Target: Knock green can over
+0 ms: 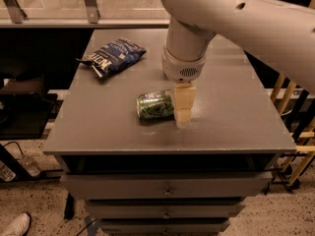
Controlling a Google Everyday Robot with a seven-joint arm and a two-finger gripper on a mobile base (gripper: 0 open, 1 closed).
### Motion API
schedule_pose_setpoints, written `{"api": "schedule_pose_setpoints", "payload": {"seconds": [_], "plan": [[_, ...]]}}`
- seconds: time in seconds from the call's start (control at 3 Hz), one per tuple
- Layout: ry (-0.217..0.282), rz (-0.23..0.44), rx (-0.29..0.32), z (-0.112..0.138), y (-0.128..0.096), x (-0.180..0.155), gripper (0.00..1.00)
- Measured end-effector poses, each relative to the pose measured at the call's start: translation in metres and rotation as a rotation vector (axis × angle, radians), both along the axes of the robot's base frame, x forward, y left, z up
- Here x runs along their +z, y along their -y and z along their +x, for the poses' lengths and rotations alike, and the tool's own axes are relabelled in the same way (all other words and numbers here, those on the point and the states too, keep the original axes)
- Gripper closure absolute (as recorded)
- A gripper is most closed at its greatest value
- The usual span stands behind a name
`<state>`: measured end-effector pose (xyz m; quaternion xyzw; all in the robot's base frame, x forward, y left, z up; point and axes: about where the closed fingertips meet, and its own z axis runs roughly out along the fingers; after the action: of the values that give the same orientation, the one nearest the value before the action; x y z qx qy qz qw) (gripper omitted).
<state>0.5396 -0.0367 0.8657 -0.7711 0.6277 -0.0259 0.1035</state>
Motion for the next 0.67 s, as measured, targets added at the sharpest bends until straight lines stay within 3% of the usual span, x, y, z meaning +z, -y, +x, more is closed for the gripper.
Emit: {"api": "schedule_pose_setpoints", "payload": {"seconds": [0.67], "plan": [[0.052, 0.011, -0.1, -0.013, 0.054, 0.006, 0.0]]}}
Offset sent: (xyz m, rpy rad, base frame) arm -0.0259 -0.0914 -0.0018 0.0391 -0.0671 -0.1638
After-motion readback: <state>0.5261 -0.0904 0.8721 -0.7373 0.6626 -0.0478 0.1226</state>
